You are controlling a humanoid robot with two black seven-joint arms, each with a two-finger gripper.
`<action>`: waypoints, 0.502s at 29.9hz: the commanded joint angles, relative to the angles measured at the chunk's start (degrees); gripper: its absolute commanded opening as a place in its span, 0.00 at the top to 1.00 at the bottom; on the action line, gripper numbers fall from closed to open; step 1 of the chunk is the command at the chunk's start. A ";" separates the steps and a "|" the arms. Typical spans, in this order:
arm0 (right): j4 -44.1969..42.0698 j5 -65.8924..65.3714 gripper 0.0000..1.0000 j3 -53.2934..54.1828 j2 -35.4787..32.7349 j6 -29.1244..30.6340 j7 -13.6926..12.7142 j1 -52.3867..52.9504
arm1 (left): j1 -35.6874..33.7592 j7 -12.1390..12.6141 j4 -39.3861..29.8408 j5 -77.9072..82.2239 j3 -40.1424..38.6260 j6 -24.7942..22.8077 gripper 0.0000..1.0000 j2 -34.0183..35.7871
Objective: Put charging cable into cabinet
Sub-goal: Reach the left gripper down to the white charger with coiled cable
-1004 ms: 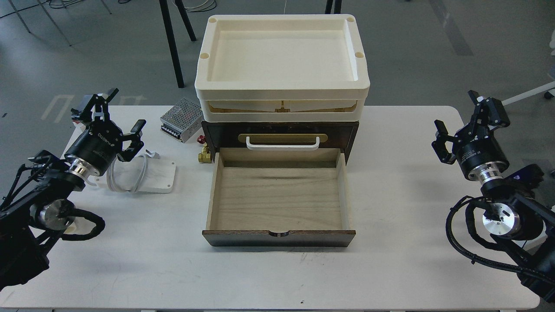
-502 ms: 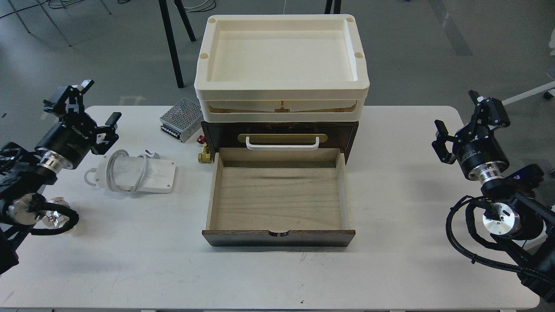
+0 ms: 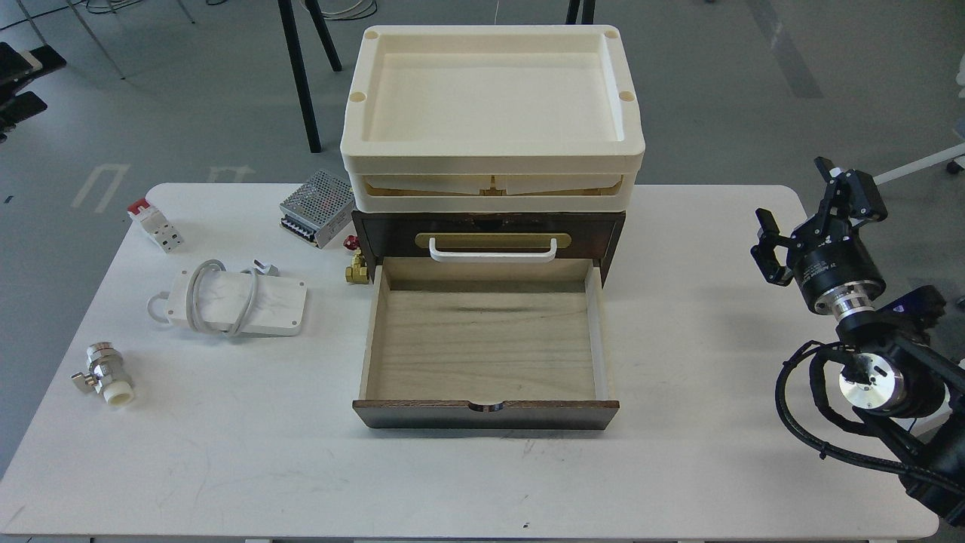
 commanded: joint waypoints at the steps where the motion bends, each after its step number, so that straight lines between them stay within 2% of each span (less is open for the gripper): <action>1: 0.00 0.00 0.01 -0.01 0.00 0.00 0.00 0.00 | -1.50 0.01 -1.58 13.36 -0.03 0.01 0.10 0.36; 8: 0.00 0.00 0.01 0.00 0.00 0.00 0.00 0.00 | -0.89 0.01 -9.66 22.17 1.02 0.01 0.05 0.45; 13: 0.00 0.00 0.01 0.00 0.00 0.00 0.00 0.00 | -0.71 0.01 -12.13 22.26 8.74 0.01 0.05 -0.08; 15: 0.00 0.00 0.01 -0.09 0.00 0.09 0.00 0.00 | -0.80 0.01 -12.13 22.70 12.70 0.49 0.01 -0.34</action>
